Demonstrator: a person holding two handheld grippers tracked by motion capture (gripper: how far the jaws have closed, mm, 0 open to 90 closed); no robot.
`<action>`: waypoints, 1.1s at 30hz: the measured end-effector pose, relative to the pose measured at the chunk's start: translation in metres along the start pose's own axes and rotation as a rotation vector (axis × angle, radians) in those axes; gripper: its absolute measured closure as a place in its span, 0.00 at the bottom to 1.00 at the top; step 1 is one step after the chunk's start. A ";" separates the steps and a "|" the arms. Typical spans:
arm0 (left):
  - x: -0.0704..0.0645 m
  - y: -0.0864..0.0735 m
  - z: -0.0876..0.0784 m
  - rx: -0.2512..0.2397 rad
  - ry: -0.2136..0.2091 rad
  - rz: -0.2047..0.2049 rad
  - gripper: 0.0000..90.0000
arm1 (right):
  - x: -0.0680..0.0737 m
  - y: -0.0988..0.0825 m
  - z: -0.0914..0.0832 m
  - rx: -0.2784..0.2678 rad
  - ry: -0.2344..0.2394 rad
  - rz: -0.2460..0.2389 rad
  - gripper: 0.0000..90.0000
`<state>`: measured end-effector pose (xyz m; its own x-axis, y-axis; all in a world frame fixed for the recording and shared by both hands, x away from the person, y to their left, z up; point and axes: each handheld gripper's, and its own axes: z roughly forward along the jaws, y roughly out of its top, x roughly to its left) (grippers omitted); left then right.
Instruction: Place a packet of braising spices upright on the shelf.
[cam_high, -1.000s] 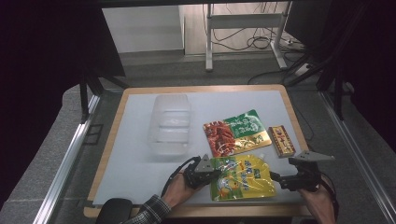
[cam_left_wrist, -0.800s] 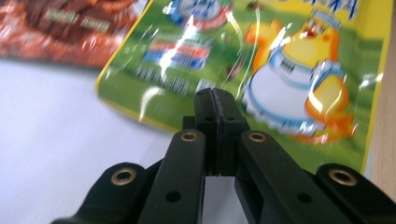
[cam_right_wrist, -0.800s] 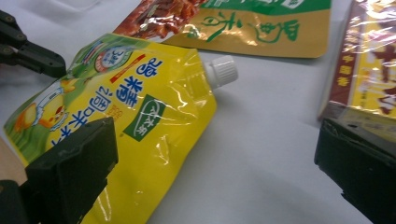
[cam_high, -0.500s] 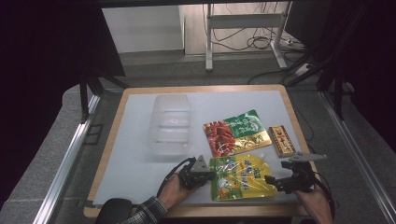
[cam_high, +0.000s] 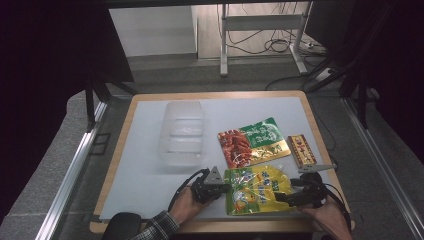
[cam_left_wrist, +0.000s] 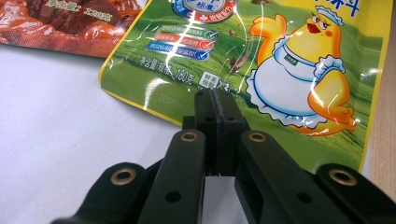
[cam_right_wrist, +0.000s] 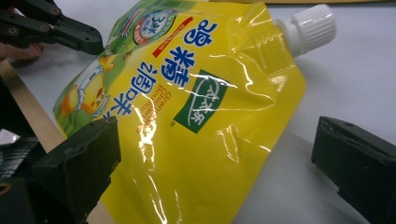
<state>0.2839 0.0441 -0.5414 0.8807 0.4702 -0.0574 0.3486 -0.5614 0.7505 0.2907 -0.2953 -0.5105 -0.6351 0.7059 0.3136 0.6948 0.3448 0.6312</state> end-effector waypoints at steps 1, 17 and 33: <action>0.000 0.000 0.000 0.000 0.000 0.000 1.00 | 0.000 0.000 0.000 0.000 0.000 0.000 0.02; -0.001 -0.001 0.000 -0.006 0.009 0.005 1.00 | -0.002 0.006 0.007 -0.009 0.137 0.094 0.48; -0.012 -0.001 -0.008 -0.016 0.122 0.084 0.89 | 0.005 0.015 0.003 -0.074 0.201 0.088 0.95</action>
<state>0.2707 0.0447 -0.5361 0.8605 0.5022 0.0861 0.2693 -0.5918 0.7598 0.2989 -0.2843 -0.5015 -0.6326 0.5916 0.4998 0.7287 0.2361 0.6428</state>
